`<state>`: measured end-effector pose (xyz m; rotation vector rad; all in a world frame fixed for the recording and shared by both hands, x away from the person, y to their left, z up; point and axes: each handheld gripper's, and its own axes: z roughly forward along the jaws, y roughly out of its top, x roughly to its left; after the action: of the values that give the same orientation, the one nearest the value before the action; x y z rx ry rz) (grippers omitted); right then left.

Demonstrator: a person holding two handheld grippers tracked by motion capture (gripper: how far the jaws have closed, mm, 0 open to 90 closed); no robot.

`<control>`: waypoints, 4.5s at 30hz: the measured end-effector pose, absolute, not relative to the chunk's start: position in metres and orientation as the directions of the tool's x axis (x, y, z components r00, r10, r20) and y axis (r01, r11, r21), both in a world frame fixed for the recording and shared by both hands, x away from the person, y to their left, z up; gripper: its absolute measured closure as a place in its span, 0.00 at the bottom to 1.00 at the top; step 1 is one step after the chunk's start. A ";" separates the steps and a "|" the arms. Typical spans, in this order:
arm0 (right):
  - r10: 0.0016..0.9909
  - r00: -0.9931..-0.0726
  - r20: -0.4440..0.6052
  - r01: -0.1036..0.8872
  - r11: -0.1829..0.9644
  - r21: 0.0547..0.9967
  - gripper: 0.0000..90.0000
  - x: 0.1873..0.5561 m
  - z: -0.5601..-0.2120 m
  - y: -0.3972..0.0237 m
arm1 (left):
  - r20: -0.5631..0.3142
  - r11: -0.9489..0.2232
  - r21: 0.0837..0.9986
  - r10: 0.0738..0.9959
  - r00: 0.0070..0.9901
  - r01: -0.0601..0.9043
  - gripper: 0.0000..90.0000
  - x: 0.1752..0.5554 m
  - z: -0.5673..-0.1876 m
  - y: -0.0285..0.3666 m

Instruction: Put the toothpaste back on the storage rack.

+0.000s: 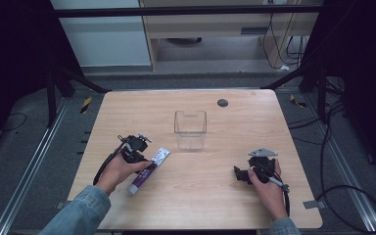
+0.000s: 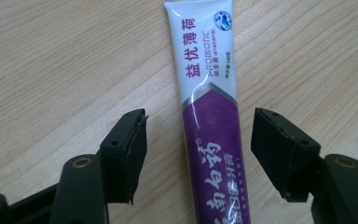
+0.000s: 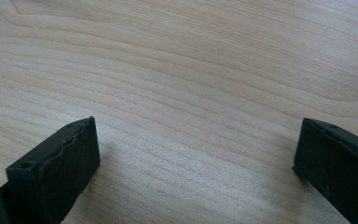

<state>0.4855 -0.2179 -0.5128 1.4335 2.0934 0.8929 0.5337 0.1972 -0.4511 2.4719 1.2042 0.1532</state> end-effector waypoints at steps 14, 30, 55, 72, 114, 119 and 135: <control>0.933 -0.360 -0.004 0.643 0.251 0.724 0.00 0.485 -0.513 -0.218 | -0.073 -0.554 0.375 0.781 0.620 0.743 0.43 0.543 -0.466 0.187; 0.933 -0.360 -0.004 0.643 0.251 0.724 0.00 0.485 -0.513 -0.218 | -0.040 -0.575 0.384 0.771 0.635 0.722 0.57 0.545 -0.469 0.179; 0.933 -0.360 -0.004 0.643 0.251 0.724 0.00 0.485 -0.513 -0.218 | -0.004 -0.625 0.382 0.736 0.677 0.681 0.76 0.540 -0.466 0.172; 0.933 -0.360 -0.004 0.643 0.251 0.724 0.00 0.485 -0.513 -0.218 | -0.025 -0.613 0.435 0.724 0.689 0.660 0.87 0.535 -0.454 0.185; 0.933 -0.360 -0.003 0.643 0.251 0.723 0.00 0.485 -0.513 -0.218 | 0.021 -0.507 0.656 0.753 0.658 0.559 0.87 0.532 -0.389 0.190; 0.933 -0.360 -0.003 0.643 0.251 0.723 0.00 0.485 -0.513 -0.218 | 0.020 -0.492 0.676 0.756 0.654 0.548 0.87 0.534 -0.380 0.190; 0.933 -0.360 -0.003 0.643 0.251 0.723 0.00 0.485 -0.513 -0.218 | 0.032 -0.472 0.722 0.753 0.658 0.505 0.87 0.536 -0.352 0.182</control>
<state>0.4854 -0.2178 -0.5127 1.4340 2.0936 0.8931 0.5358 0.1815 -0.3520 2.1738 0.9693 0.4552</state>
